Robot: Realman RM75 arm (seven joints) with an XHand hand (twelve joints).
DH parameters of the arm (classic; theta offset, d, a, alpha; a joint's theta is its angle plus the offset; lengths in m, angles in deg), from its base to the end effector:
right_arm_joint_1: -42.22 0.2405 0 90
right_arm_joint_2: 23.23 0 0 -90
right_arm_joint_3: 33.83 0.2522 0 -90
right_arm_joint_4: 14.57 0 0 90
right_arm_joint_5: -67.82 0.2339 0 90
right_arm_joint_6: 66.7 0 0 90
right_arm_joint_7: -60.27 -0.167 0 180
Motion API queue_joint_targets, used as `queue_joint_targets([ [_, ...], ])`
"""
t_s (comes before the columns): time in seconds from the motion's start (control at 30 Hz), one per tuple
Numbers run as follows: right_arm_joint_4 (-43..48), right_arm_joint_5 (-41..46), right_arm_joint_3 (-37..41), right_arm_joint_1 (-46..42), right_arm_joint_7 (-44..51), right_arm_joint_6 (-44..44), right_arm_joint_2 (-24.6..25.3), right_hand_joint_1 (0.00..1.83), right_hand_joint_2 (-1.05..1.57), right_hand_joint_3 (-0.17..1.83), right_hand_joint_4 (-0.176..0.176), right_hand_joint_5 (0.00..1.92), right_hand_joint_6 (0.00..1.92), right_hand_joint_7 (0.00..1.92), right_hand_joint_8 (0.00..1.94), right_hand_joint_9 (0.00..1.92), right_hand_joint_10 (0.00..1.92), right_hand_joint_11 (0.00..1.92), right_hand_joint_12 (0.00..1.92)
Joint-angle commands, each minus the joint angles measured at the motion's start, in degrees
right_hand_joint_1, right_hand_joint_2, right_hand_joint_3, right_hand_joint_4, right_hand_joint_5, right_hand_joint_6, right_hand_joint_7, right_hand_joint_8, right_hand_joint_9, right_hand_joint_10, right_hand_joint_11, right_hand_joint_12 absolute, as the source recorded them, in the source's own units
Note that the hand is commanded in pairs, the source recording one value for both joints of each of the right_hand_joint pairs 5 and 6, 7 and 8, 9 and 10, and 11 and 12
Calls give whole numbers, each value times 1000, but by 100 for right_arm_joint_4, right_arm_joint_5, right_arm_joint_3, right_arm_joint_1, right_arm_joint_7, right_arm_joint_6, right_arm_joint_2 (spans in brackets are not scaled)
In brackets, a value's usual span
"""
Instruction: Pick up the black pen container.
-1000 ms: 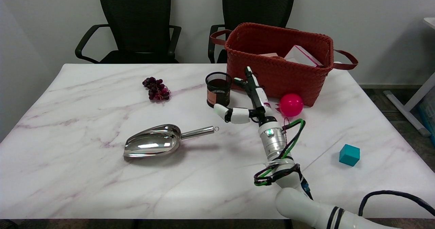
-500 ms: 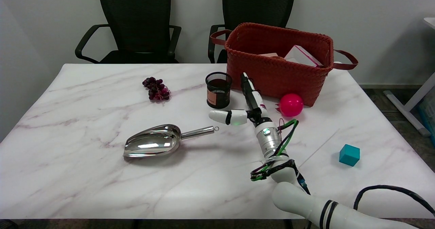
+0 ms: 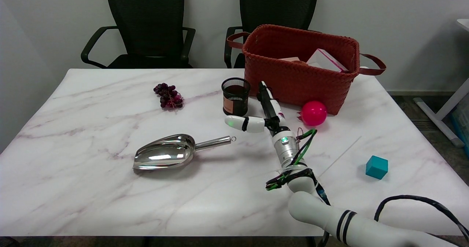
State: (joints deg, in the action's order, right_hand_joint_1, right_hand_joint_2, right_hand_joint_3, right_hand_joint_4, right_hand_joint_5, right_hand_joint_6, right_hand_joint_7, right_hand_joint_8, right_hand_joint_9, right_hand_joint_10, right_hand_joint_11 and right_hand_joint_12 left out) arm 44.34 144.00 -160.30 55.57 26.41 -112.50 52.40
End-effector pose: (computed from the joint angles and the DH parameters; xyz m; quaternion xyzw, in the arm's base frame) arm -0.3333 -0.4103 0.2512 0.4969 -0.3909 0.5146 0.5792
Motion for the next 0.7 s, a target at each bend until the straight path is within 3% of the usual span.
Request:
queue_joint_targets([
  [0.03, -690, 32, -6, 416, -379, 48, 161, 1109, 165, 365, 0, 0, 0, 36, 36, 131, 131, 0, 0],
  [0.7, -1343, -13, -118, 929, -797, 338, 345, 1100, 178, 350, 0, 0, 0, 180, 180, 218, 218, 0, 0],
])
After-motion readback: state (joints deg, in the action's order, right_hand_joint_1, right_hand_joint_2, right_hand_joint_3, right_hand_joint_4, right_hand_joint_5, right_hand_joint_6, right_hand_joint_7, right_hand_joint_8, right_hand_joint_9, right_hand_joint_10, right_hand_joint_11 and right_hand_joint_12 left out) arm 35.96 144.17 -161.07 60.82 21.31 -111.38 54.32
